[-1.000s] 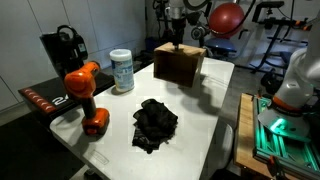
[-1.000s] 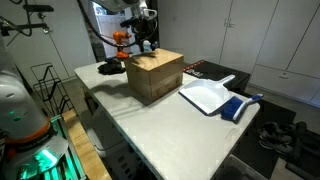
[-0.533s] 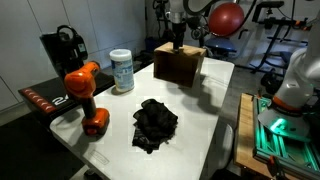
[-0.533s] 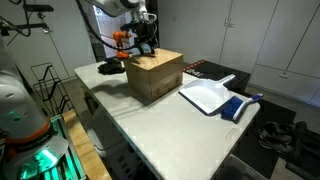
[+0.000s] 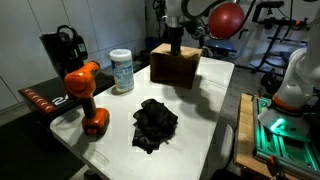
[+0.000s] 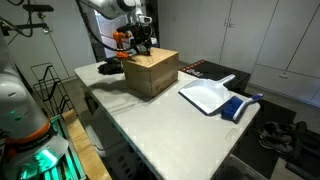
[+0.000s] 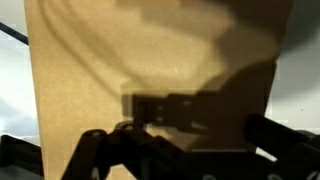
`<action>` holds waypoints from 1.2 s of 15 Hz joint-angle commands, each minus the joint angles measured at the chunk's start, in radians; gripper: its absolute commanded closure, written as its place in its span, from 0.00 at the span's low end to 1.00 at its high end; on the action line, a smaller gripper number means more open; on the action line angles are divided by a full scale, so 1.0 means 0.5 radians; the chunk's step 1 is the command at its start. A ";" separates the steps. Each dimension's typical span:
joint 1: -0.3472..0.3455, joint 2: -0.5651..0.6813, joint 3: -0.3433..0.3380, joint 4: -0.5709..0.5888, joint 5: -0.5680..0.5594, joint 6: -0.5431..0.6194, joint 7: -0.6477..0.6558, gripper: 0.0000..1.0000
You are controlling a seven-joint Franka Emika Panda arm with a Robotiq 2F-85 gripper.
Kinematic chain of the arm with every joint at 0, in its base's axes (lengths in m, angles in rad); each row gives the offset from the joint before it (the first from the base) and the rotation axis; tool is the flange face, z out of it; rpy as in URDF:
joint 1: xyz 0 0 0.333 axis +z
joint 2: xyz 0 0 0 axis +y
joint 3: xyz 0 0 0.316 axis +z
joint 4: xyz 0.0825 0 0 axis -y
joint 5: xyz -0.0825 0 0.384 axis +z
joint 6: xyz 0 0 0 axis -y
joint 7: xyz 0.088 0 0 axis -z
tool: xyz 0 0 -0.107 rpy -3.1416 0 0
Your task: Turn the brown box upside down.
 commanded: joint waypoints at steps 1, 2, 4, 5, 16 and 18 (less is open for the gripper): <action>0.051 0.036 0.019 0.002 -0.053 -0.025 0.179 0.00; 0.066 0.034 0.023 0.006 -0.077 -0.031 0.229 0.00; 0.094 0.033 0.032 0.013 -0.123 -0.033 0.309 0.00; 0.107 0.040 0.037 0.021 -0.139 -0.041 0.342 0.00; 0.222 0.295 0.051 0.237 -0.301 -0.231 0.489 0.00; 0.254 0.342 0.057 0.286 -0.328 -0.286 0.528 0.00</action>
